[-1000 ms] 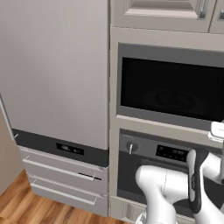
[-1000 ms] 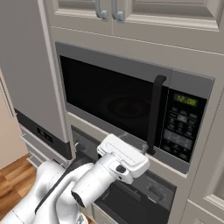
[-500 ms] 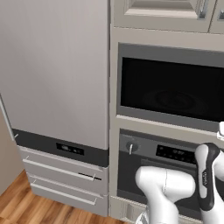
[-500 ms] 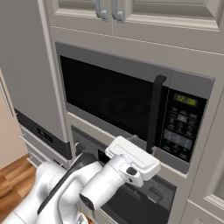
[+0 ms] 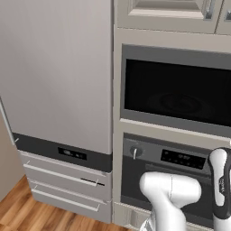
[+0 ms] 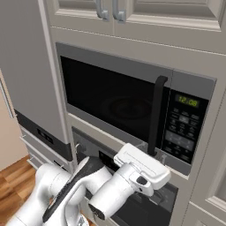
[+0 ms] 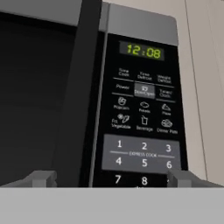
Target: Pick the potato from the counter and place it in the microwave. Then turn on the microwave.
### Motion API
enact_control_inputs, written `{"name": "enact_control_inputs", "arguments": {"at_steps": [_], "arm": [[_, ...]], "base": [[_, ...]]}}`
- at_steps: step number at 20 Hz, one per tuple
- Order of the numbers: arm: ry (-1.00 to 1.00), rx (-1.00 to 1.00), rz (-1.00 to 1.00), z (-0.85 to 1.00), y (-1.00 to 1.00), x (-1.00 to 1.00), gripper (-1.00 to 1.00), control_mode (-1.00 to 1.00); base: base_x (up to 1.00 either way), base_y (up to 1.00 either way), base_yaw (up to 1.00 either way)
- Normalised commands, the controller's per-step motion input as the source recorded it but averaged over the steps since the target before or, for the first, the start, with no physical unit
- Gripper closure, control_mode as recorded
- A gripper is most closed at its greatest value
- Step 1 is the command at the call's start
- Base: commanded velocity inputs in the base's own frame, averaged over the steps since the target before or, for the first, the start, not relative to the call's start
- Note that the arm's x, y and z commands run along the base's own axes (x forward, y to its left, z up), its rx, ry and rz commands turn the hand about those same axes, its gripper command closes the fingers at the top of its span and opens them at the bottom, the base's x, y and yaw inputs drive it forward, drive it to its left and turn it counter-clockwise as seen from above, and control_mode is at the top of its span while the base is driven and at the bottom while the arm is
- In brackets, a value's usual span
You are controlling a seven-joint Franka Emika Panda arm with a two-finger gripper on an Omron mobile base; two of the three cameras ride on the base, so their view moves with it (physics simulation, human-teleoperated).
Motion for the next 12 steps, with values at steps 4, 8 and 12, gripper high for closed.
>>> {"name": "enact_control_inputs", "arguments": {"at_steps": [4, 8, 12], "arm": [[0.00, 0.00, 0.00, -0.05, -0.32, -0.03, -1.00, -1.00], [0.00, 0.00, 0.03, 0.00, -0.44, -0.03, -1.00, -1.00], [0.01, 0.00, 0.02, -0.07, -0.34, -0.01, -1.00, -1.00]], "base": [[0.00, 0.00, 0.00], [0.00, 0.00, 0.00], [0.00, 0.00, 0.00]]}}
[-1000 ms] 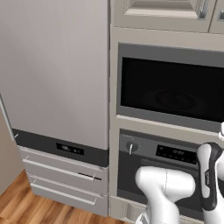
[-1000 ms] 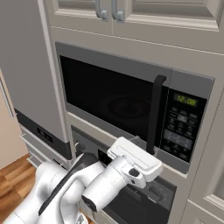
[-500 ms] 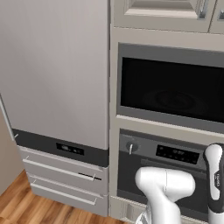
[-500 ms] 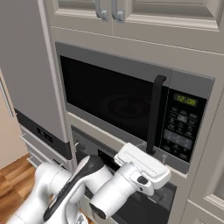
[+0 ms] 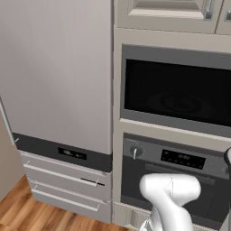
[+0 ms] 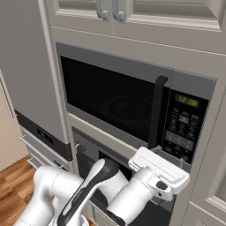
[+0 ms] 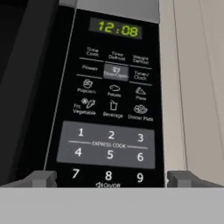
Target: Pick the potato from the counter and place it in the microwave. Then turn on the microwave.
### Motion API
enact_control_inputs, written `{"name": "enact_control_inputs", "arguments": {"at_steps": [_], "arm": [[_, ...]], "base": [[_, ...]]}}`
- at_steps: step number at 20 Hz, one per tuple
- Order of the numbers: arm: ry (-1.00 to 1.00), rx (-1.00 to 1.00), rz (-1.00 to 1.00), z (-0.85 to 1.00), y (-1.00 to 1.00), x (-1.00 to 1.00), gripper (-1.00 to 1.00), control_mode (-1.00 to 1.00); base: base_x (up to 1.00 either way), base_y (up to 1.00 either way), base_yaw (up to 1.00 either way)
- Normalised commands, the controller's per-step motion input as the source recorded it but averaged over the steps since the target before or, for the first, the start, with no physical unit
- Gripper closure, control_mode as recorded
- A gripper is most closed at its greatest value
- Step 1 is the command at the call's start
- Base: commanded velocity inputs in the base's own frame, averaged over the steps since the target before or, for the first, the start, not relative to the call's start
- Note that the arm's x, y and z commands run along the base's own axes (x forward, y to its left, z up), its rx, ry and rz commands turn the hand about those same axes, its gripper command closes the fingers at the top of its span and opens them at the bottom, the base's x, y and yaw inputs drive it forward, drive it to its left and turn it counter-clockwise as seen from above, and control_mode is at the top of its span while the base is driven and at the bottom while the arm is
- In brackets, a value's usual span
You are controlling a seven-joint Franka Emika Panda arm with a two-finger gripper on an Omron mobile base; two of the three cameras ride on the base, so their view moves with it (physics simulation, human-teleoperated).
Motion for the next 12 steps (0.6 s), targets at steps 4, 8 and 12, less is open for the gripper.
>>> {"name": "enact_control_inputs", "arguments": {"at_steps": [4, 8, 12], "arm": [[0.02, 0.00, 0.01, -0.12, -0.26, -0.04, -1.00, -1.00], [0.02, 0.00, 0.02, -0.14, -0.25, -0.02, -1.00, -1.00], [0.02, 0.00, 0.00, -0.10, -0.06, 0.00, -1.00, -1.00]], "base": [[0.00, 0.00, 0.00], [0.00, 0.00, 0.00], [0.00, 0.00, 0.00]]}}
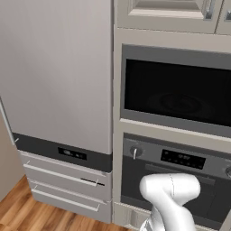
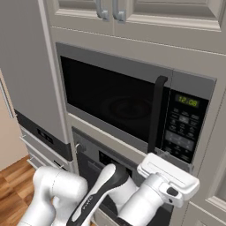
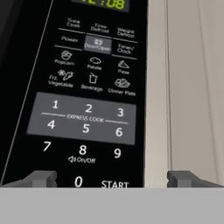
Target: Pick the potato from the counter and place it in the microwave. Then turn on the microwave.
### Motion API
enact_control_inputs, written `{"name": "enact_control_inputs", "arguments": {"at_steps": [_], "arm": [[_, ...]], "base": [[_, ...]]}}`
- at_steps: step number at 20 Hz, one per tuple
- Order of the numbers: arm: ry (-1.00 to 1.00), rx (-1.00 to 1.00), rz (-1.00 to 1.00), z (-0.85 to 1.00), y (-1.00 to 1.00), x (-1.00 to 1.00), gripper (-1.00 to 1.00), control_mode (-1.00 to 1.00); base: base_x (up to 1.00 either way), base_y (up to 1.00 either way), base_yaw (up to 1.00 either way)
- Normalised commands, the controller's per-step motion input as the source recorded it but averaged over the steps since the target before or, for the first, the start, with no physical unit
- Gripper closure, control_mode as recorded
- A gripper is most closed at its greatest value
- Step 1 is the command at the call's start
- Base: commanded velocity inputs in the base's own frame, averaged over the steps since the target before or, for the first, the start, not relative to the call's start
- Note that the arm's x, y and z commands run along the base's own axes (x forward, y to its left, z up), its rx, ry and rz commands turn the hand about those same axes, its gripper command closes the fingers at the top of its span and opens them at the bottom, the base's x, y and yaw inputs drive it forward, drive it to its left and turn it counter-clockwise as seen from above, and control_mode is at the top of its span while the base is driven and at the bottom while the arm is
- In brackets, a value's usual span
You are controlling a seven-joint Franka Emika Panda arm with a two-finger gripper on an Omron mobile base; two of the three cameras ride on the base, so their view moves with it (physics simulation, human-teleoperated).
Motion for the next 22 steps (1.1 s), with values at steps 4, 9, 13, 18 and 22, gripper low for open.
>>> {"name": "enact_control_inputs", "arguments": {"at_steps": [4, 9, 13, 18, 22], "arm": [[0.01, 0.00, 0.00, -0.06, -0.05, 0.00, -1.00, -1.00], [0.00, 0.00, 0.00, -0.08, -0.11, 0.00, -1.00, -1.00], [0.00, 0.00, 0.00, -0.11, -0.10, 0.00, -1.00, -1.00], [0.00, 0.00, 0.01, -0.05, -0.05, 0.00, -1.00, -1.00], [0.01, 0.00, 0.00, 0.00, 0.00, 0.00, -1.00, -1.00]], "base": [[0.00, 0.00, 0.00], [0.00, 0.00, 0.00], [0.00, 0.00, 0.00], [0.00, 0.00, 0.00], [0.00, 0.00, 0.00]]}}
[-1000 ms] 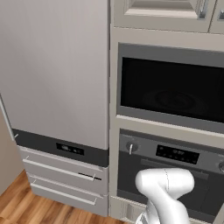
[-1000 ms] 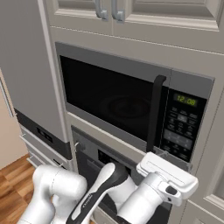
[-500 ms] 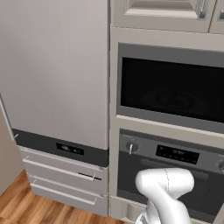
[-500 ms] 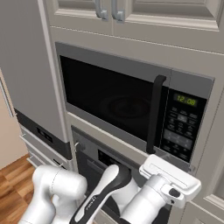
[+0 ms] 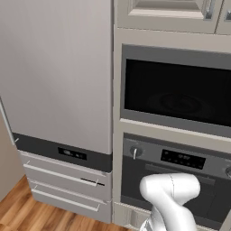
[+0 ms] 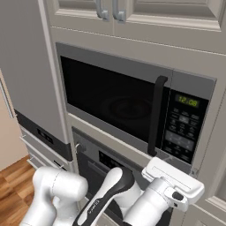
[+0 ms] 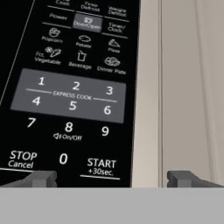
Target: Pick the potato from the counter and place it in the microwave. Then turn on the microwave.
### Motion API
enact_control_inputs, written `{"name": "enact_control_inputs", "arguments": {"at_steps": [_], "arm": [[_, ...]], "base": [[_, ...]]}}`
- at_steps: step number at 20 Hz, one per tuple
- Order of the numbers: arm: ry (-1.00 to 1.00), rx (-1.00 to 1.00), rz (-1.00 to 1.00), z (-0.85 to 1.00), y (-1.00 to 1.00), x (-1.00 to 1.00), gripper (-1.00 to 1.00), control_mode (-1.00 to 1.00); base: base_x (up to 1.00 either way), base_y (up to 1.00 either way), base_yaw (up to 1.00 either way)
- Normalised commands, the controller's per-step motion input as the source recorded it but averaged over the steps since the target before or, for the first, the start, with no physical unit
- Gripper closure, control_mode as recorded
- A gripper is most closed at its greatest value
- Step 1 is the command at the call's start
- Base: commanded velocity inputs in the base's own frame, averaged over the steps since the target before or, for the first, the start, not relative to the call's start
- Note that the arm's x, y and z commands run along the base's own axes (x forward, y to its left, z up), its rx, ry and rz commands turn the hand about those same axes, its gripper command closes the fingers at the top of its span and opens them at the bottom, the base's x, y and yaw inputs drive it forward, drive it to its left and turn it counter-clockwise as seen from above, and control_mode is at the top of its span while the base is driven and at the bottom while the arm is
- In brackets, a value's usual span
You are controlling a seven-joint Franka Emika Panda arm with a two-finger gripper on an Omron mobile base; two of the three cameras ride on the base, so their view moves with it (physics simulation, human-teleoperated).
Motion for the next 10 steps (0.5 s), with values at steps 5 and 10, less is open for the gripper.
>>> {"name": "enact_control_inputs", "arguments": {"at_steps": [5, 10], "arm": [[0.02, 0.00, 0.00, 0.00, 0.00, 0.00, -1.00, -1.00], [0.00, 0.00, 0.00, -0.01, 0.00, -0.01, -1.00, -1.00]], "base": [[0.00, 0.00, 0.00], [0.00, 0.00, 0.00]]}}
